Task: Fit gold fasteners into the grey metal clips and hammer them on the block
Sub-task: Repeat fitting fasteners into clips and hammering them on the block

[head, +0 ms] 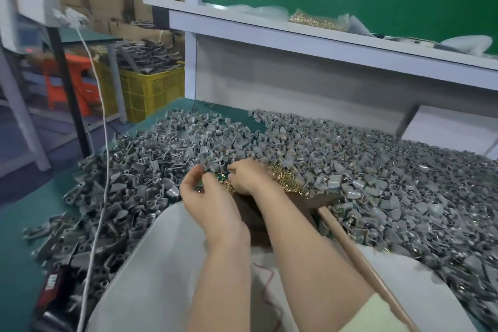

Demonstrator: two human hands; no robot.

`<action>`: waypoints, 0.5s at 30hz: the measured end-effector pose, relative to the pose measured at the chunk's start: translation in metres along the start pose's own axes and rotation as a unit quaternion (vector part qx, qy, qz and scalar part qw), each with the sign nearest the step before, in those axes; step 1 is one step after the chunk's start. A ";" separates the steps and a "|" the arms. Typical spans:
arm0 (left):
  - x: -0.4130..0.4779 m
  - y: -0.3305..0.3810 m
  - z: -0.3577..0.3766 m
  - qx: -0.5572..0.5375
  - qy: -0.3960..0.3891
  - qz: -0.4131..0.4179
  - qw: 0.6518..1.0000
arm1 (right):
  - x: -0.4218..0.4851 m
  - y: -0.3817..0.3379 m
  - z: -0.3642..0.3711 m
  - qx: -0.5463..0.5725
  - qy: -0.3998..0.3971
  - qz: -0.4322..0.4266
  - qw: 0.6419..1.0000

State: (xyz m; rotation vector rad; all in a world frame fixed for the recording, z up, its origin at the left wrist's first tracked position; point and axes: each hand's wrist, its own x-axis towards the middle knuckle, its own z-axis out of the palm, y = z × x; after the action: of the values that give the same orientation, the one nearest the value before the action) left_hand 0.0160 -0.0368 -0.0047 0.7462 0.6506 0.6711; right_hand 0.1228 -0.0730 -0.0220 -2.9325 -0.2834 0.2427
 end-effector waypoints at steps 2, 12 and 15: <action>0.000 0.000 0.000 0.007 0.006 -0.003 1.000 | 0.007 -0.006 0.002 -0.022 0.007 0.025 0.999; -0.007 -0.004 0.002 0.028 -0.066 0.032 0.997 | -0.036 0.032 -0.033 0.318 0.175 -0.019 0.932; -0.009 -0.010 0.003 0.112 -0.158 0.069 0.979 | -0.065 0.049 -0.045 0.373 0.181 -0.039 0.909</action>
State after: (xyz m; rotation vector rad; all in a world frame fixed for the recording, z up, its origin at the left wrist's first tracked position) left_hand 0.0158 -0.0499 -0.0078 1.0903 0.3863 0.5938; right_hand 0.0768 -0.1413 0.0216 -2.1414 -0.1903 -0.1766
